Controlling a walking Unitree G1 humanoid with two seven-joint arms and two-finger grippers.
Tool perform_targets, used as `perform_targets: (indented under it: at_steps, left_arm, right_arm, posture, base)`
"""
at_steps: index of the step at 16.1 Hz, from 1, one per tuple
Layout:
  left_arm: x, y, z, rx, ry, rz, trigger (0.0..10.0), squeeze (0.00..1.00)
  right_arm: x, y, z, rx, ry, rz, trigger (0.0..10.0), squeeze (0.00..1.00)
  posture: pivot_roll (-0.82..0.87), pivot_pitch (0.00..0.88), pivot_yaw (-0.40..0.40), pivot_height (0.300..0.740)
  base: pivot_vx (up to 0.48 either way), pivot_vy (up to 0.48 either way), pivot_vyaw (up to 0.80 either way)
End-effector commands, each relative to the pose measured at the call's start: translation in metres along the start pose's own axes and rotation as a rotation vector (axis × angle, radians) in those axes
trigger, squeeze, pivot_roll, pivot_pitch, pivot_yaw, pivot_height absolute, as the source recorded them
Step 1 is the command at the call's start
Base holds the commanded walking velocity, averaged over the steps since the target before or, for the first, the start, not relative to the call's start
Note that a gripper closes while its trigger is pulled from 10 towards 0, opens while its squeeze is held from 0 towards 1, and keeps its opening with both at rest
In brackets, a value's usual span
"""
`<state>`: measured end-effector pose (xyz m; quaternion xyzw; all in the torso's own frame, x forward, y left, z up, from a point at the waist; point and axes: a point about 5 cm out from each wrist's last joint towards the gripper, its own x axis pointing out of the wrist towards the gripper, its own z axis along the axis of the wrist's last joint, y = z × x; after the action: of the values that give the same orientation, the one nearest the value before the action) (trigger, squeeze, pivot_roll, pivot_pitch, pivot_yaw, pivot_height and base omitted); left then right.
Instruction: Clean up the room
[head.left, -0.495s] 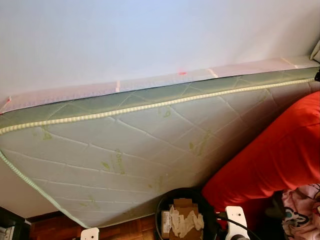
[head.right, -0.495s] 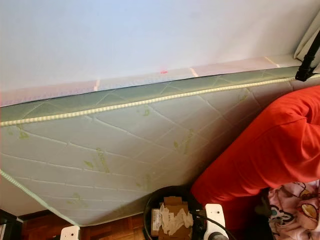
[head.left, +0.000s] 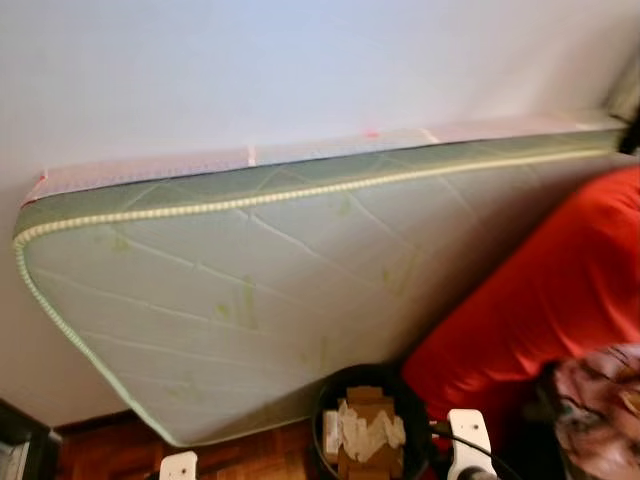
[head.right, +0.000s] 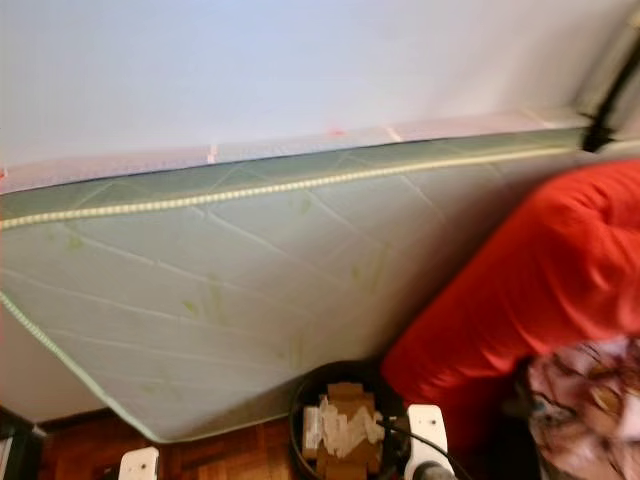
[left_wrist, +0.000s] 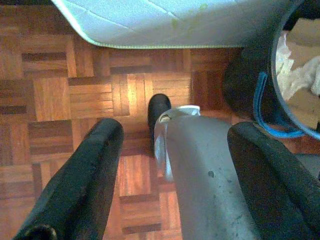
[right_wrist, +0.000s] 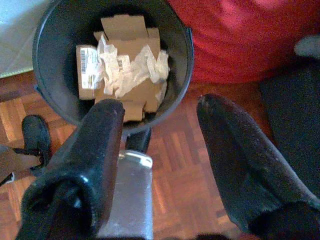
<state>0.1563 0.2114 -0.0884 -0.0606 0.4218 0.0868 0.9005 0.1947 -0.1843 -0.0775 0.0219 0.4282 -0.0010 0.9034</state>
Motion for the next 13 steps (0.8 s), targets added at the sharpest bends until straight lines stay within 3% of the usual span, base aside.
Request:
perform_targets:
  at_steps: [1, 13]
  left_arm:
    - [-0.0035, -0.0011, -0.0142, -0.007, 0.052, -0.001, 10.0, 0.00]
    - [-0.0035, -0.0012, -0.0142, -0.007, 0.052, -0.001, 10.0, 0.00]
  right_arm:
    - [-0.0010, -0.0036, -0.0037, 0.000, 0.018, -0.008, 10.0, 0.00]
    - [-0.0010, -0.0035, -0.0038, -0.001, 0.019, -0.008, 10.0, 0.00]
  posture:
    - [0.03, 0.112, -0.059, 0.740]
    - [0.03, 0.113, -0.061, 0.740]
  base:
    - [-0.270, 0.000, 0.00]
    - [-0.273, 0.000, 0.00]
